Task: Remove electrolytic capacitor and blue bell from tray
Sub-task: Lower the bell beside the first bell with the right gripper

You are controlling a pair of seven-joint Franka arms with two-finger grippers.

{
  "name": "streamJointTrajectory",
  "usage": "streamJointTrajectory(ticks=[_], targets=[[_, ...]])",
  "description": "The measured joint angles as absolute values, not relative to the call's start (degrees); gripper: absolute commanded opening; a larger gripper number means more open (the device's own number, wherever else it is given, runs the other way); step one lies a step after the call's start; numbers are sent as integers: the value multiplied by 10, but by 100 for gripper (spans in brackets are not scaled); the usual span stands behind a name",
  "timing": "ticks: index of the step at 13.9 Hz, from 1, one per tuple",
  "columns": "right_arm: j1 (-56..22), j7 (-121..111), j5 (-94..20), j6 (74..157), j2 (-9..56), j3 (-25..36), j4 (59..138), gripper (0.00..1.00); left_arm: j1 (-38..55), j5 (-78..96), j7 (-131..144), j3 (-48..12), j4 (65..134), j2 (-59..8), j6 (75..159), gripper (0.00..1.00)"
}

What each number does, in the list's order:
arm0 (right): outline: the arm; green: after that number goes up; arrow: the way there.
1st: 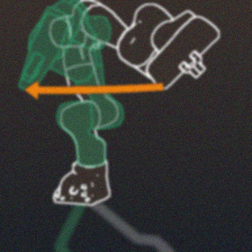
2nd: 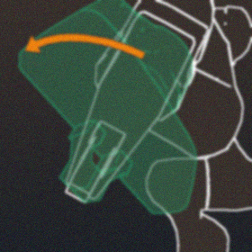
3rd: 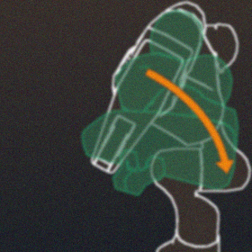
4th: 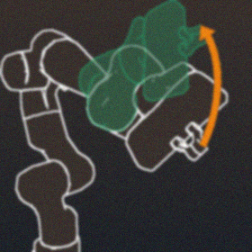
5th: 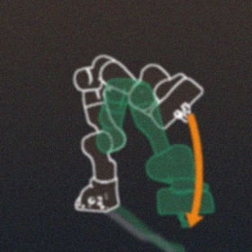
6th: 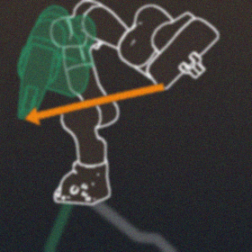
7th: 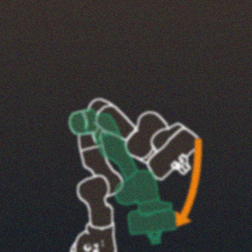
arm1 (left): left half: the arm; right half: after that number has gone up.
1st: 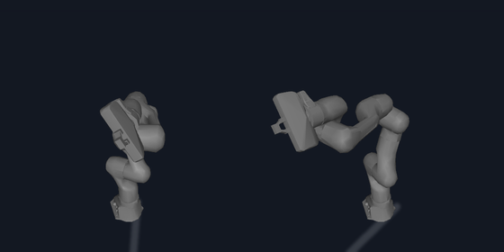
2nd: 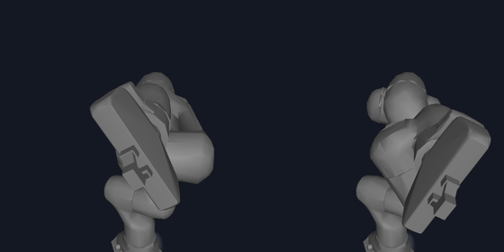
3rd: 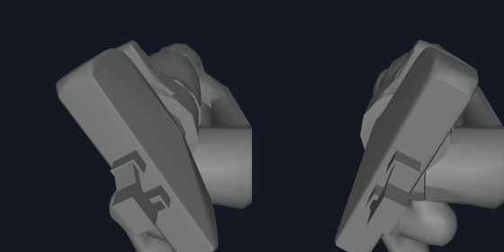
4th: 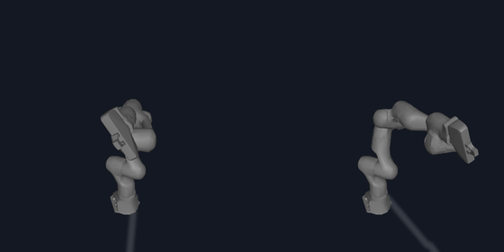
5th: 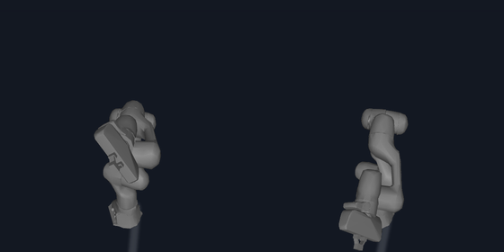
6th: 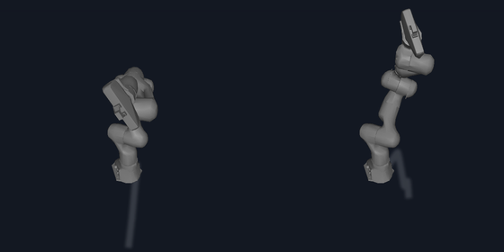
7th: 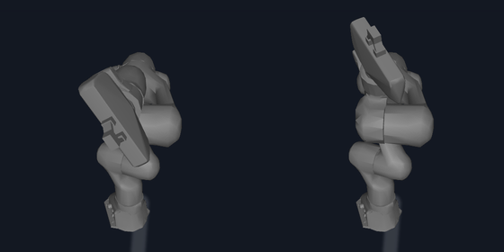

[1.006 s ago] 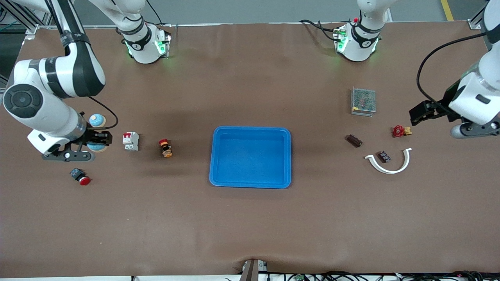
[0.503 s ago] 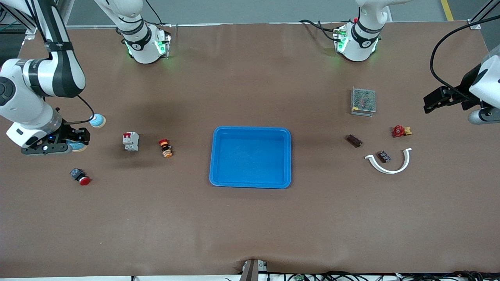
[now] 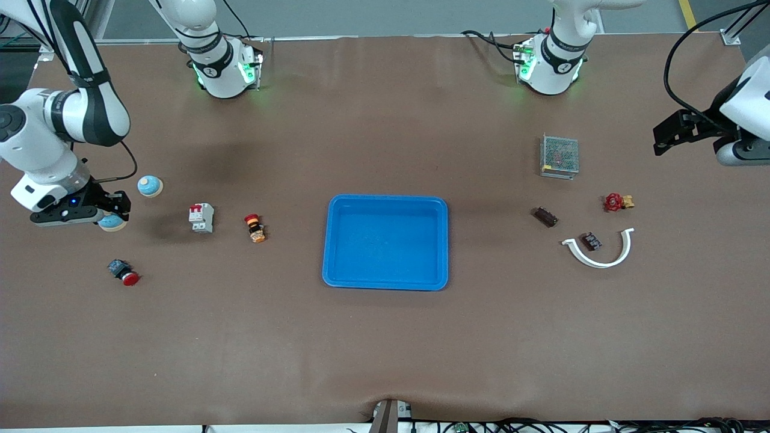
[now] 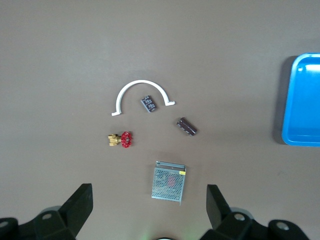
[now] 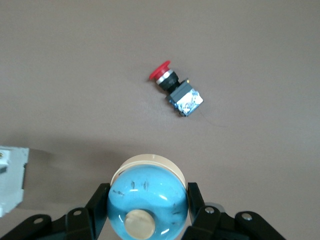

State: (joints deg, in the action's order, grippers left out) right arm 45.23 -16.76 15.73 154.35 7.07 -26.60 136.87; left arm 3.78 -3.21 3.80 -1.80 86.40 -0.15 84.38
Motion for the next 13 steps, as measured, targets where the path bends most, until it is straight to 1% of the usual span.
streamJointTrajectory(ticks=[3, 7, 10, 13], targets=[[486, -187, 157, 1583, 98, -266, 1388, 0, 39, -29, 38, -19, 877, -1, 861, 100], [524, -185, 156, 1597, 159, -266, 1386, 0, 45, -28, 38, -25, 887, 0, 872, 100], [527, -167, 155, 1605, 189, -267, 1384, 0, 44, -28, 38, -25, 888, -1, 874, 100], [527, -162, 155, 1616, 200, -269, 1383, 0, 43, -28, 38, -25, 889, -1, 881, 100]])
